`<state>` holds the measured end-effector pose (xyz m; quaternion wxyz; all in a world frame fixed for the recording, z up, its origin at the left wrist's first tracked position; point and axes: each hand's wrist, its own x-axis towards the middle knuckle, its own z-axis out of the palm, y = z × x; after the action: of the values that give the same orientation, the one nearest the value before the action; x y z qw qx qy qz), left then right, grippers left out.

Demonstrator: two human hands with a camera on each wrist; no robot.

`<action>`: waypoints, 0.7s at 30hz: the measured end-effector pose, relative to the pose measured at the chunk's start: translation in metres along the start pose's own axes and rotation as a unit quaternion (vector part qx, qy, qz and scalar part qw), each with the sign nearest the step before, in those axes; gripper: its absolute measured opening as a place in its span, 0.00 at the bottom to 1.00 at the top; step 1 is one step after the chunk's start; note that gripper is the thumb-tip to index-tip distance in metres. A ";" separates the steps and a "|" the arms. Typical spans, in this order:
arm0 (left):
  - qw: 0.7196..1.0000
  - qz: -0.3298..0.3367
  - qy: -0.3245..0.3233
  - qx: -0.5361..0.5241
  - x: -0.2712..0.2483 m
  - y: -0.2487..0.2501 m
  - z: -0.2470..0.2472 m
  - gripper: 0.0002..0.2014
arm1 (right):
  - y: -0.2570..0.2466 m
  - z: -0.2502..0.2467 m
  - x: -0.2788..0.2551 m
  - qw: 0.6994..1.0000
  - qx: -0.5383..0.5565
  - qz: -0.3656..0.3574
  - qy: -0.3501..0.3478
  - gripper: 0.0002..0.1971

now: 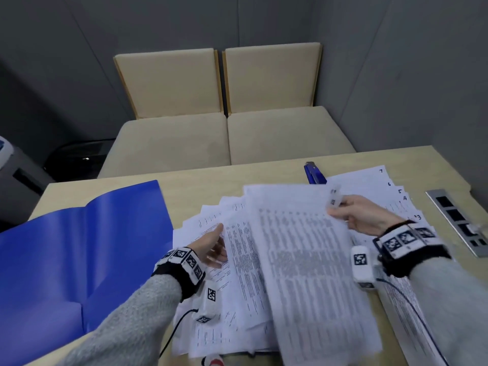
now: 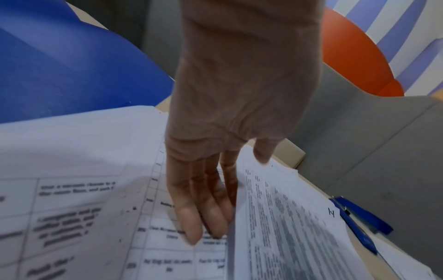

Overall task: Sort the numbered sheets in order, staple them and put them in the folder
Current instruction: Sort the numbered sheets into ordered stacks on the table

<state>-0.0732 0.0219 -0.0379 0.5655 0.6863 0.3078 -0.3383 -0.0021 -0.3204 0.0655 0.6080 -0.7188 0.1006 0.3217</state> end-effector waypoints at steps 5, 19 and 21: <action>0.985 0.100 0.055 0.129 0.007 -0.009 0.009 0.07 | 0.039 0.046 0.031 0.991 -0.100 0.086 -0.035 0.07; 0.990 0.064 -0.003 0.123 0.013 -0.020 0.007 0.13 | 0.078 0.062 0.076 0.962 -0.227 0.122 0.089 0.15; 0.991 0.065 0.003 0.118 0.013 -0.020 0.008 0.14 | 0.078 0.065 0.082 0.956 -0.241 0.128 0.105 0.09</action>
<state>-0.0821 0.0183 -0.0609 0.5003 0.7677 0.2223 -0.3330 -0.0024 -0.2583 -0.0486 0.3562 -0.8550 0.1743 0.3343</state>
